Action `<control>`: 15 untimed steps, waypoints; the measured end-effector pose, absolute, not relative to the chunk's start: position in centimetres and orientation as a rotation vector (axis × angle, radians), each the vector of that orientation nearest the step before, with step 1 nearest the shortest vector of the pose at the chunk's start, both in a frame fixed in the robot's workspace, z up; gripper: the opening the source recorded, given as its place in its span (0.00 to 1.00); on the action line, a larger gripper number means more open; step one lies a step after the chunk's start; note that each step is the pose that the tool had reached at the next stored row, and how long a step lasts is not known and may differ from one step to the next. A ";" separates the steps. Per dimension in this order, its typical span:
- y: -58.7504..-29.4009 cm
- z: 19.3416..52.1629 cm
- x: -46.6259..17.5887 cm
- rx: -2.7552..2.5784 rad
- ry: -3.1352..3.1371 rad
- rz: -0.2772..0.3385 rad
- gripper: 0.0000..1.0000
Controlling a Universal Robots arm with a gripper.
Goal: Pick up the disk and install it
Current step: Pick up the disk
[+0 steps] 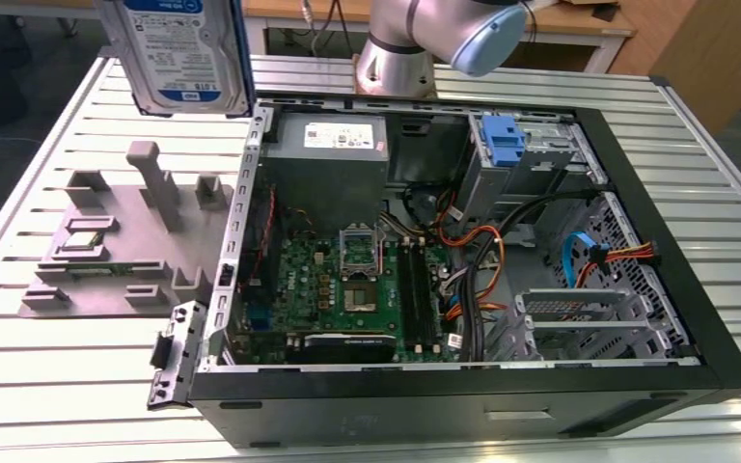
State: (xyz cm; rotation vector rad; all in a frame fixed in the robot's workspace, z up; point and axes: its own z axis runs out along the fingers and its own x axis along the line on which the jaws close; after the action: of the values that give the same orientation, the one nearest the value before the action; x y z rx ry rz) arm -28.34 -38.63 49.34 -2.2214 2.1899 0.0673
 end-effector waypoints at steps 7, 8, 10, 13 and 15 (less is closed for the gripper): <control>-38.8 49.3 -26.4 -2.222 2.190 0.067 0.36; -38.8 49.3 -26.1 -2.222 2.190 0.067 0.36; -38.8 49.3 -25.6 -2.222 2.190 0.067 0.36; -38.8 49.3 -25.0 -2.221 2.190 0.067 0.36; -38.8 49.3 -24.8 -2.222 2.190 0.067 0.36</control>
State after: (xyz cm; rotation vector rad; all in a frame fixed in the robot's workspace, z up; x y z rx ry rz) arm -24.84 -38.78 49.31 -2.2215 2.1901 0.0672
